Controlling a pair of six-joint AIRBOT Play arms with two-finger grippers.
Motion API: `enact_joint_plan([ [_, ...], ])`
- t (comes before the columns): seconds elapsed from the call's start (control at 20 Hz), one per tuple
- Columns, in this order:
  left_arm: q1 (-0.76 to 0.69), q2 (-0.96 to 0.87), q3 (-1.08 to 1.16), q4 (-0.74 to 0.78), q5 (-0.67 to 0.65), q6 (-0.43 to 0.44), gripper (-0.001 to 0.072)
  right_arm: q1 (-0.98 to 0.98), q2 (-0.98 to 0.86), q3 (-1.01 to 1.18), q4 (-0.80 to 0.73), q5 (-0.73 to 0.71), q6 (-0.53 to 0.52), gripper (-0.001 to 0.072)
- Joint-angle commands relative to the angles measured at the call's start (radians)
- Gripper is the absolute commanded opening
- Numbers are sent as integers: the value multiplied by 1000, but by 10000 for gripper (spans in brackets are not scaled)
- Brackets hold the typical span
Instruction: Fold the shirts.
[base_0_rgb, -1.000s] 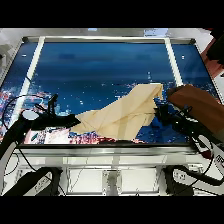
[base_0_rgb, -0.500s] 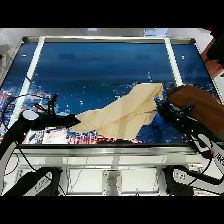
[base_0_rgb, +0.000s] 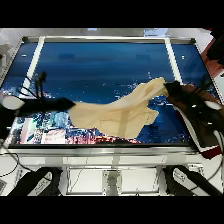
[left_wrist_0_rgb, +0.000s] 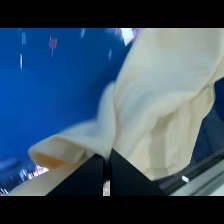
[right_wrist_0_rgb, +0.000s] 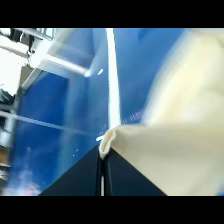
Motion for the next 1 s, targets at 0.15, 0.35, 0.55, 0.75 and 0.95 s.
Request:
enact_joint_plan([
  [0.15,1,292,402,304,-98,-179,14,-239,596,227,-649,285,313,23],
  [0.35,1,418,559,419,-88,-286,12,-333,768,418,-788,320,369,22],
  [0.55,1,391,608,429,-134,-286,12,-335,693,536,-524,391,314,22],
  [0.75,1,140,603,465,-163,-274,12,-333,471,460,-217,496,213,23],
  [0.95,0,-217,603,452,-46,-262,13,-212,200,375,-269,381,148,23],
])
